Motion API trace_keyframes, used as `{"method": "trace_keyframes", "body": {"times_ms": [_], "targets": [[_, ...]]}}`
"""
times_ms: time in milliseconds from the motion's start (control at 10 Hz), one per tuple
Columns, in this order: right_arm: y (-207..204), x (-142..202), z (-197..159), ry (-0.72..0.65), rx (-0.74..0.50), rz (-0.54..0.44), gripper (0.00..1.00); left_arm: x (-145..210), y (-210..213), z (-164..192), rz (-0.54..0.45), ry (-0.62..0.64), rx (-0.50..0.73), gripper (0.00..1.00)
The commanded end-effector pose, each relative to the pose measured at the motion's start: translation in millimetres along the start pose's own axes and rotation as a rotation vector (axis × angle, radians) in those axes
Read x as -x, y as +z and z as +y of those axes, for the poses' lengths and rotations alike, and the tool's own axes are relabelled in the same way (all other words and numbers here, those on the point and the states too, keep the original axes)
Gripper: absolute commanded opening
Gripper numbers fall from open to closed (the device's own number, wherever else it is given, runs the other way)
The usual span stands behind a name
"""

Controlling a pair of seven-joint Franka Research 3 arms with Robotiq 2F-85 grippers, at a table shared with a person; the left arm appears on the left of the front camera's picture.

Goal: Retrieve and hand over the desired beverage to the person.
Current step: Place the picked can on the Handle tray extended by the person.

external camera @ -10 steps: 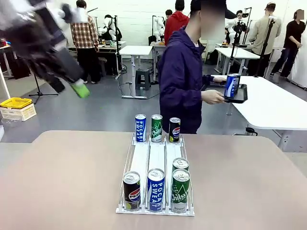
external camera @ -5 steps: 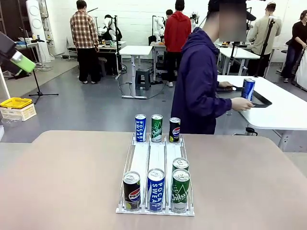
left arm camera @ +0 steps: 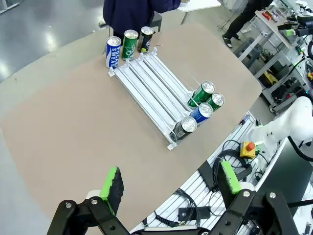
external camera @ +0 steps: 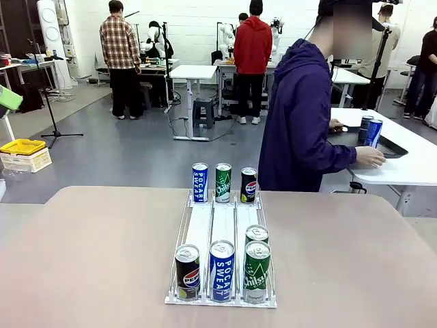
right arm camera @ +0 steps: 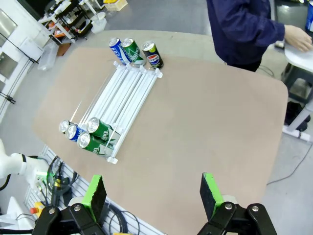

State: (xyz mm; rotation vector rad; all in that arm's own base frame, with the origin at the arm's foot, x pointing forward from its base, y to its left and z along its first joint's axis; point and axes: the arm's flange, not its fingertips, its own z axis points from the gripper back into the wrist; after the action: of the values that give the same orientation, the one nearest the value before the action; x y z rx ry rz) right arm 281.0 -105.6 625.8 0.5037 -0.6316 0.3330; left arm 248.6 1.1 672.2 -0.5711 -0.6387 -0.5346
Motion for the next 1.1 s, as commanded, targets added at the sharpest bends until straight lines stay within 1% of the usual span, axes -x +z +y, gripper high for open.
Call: {"method": "trace_keyframes", "body": {"times_ms": [0, 200, 300, 1000], "targets": [[-0.6, -2.1, -0.4, 0.011, -0.038, -0.017, 1.00, 8.5, -5.1, -2.8, -0.004, -0.006, 0.026, 1.00], [-0.6, -2.1, -0.4, 0.011, -0.038, -0.017, 1.00, 6.0, -6.5, 2.1, 0.007, 0.015, 0.032, 1.00], [-0.6, -2.1, -0.4, 0.011, -0.038, -0.017, 1.00, 1.9, -1.7, -1.7, 0.006, 0.003, 0.012, 1.00], [-0.6, -2.1, -0.4, 0.011, -0.038, -0.017, 1.00, 1.9, -1.7, -1.7, 0.006, 0.003, 0.012, 1.00]]}}
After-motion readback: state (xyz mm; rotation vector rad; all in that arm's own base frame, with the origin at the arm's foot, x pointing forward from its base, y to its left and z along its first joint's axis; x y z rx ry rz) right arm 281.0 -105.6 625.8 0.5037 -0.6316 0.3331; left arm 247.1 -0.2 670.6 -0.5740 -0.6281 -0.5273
